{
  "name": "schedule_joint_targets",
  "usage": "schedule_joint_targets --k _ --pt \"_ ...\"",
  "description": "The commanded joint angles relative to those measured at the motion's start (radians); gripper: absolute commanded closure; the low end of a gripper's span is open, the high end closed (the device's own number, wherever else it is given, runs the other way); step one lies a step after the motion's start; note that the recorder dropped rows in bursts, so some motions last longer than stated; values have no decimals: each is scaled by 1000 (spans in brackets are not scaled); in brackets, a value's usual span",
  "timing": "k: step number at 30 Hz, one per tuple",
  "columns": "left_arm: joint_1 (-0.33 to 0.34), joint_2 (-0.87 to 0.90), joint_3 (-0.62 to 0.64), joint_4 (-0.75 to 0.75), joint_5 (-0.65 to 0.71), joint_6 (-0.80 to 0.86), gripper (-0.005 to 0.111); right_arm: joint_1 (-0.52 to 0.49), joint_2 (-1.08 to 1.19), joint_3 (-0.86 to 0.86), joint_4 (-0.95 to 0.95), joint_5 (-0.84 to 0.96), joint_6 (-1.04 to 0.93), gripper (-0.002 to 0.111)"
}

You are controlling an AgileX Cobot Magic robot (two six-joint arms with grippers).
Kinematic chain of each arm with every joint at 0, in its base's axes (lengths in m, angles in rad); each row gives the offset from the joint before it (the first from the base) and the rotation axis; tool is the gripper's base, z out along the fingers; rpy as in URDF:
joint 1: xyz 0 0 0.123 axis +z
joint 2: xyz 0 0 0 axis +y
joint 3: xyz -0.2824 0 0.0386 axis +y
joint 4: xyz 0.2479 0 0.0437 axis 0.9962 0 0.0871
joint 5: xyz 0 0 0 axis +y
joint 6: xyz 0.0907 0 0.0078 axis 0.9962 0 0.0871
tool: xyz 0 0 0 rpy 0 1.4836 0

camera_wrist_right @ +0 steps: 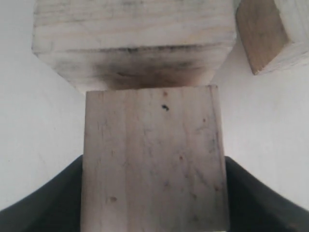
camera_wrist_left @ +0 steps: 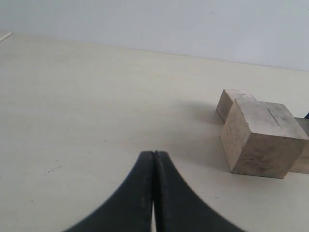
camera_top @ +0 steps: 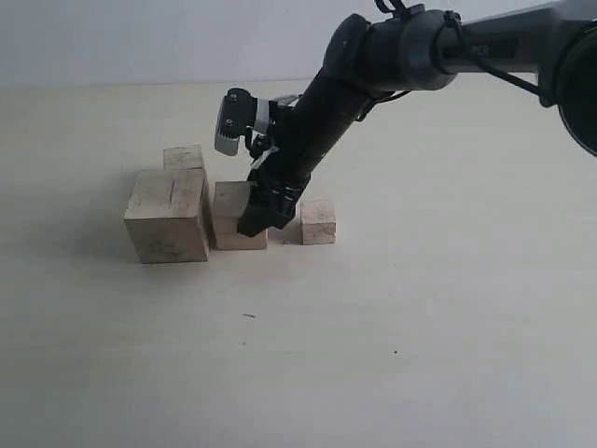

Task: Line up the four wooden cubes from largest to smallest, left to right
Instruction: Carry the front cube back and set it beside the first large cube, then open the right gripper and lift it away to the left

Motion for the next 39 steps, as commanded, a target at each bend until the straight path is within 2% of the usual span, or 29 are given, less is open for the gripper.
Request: schedule_joint_targets --k 1,8,12,15,20,24,27,35,39 --pt "-6 -4 4 3 -6 0 107 30 25 -6 6 2 -17 108" --pt "-6 -4 4 3 -6 0 107 30 30 -6 -2 -22 -15 108" --pt "-6 -4 4 3 -6 0 107 30 30 -6 -2 -20 -15 97" --pt "-6 -4 4 3 -6 0 107 30 28 -6 -2 -20 -13 78" --pt "-6 -4 4 3 -6 0 107 30 17 -6 2 -20 8 39" --pt "-6 -4 4 3 -6 0 107 30 -2 -6 2 -24 41 18" --pt "-6 -4 4 3 -6 0 107 30 -19 -6 -8 -29 65 13" --pt "-6 -4 4 3 -6 0 107 30 -111 -6 -225 -25 277 13" --pt "-6 -4 4 3 -6 0 107 30 -165 -6 -267 -52 370 14"
